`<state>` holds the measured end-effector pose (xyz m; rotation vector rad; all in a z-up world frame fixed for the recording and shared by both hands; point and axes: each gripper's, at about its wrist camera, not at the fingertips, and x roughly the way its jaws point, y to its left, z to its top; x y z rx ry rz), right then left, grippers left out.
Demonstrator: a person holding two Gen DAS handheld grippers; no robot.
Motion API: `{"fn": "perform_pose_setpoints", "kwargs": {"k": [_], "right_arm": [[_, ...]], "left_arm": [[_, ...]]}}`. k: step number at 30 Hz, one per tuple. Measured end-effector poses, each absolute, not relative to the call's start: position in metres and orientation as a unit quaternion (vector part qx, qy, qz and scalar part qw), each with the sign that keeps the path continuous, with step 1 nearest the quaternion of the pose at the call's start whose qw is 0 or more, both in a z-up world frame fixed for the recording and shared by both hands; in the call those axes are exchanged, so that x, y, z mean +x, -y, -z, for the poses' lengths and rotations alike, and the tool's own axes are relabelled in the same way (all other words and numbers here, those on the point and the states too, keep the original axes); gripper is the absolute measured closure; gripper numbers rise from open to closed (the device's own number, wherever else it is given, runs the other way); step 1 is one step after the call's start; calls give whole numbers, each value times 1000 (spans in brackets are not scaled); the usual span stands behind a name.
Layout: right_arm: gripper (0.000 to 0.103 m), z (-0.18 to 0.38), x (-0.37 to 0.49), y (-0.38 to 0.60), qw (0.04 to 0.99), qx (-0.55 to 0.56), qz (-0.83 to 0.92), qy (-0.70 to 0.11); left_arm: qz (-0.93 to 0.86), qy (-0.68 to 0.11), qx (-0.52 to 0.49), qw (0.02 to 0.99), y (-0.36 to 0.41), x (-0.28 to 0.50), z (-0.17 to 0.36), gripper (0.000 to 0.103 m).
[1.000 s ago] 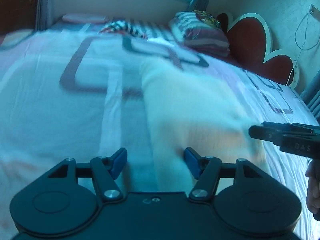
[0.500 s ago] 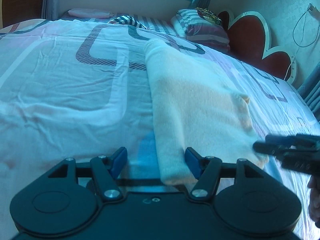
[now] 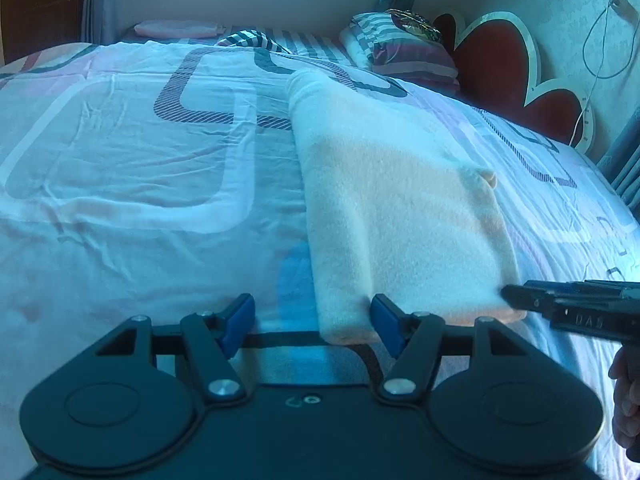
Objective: Fold small clothes
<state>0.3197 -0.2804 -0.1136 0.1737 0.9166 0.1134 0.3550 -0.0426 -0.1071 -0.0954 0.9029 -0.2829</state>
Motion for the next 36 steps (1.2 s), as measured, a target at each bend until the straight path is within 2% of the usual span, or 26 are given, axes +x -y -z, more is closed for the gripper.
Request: {"fn": "perform_pose_setpoints", "kwargs": {"k": [9, 11, 14, 20, 21, 22, 24, 36], "right_arm": [[65, 110, 321, 282, 888, 83, -59, -448], [64, 103, 323, 283, 888, 79, -63, -449], [63, 89, 322, 291, 897, 92, -75, -426], [62, 87, 358, 320, 880, 208, -90, -418], [57, 89, 364, 324, 877, 221, -92, -417], [49, 91, 371, 328, 873, 237, -94, -417], [42, 96, 382, 336, 863, 272, -102, -413], [43, 136, 427, 372, 810, 398, -164, -398]], "left_arm": [[136, -446, -33, 884, 44, 351, 102, 38], [143, -454, -39, 879, 41, 351, 94, 26], [131, -422, -34, 897, 33, 351, 81, 24], [111, -420, -77, 898, 22, 385, 78, 23], [115, -422, -82, 896, 23, 391, 78, 23], [125, -424, -92, 892, 23, 399, 79, 23], [136, -426, -113, 887, 26, 411, 81, 23], [151, -463, -191, 852, 31, 468, 111, 26]]}}
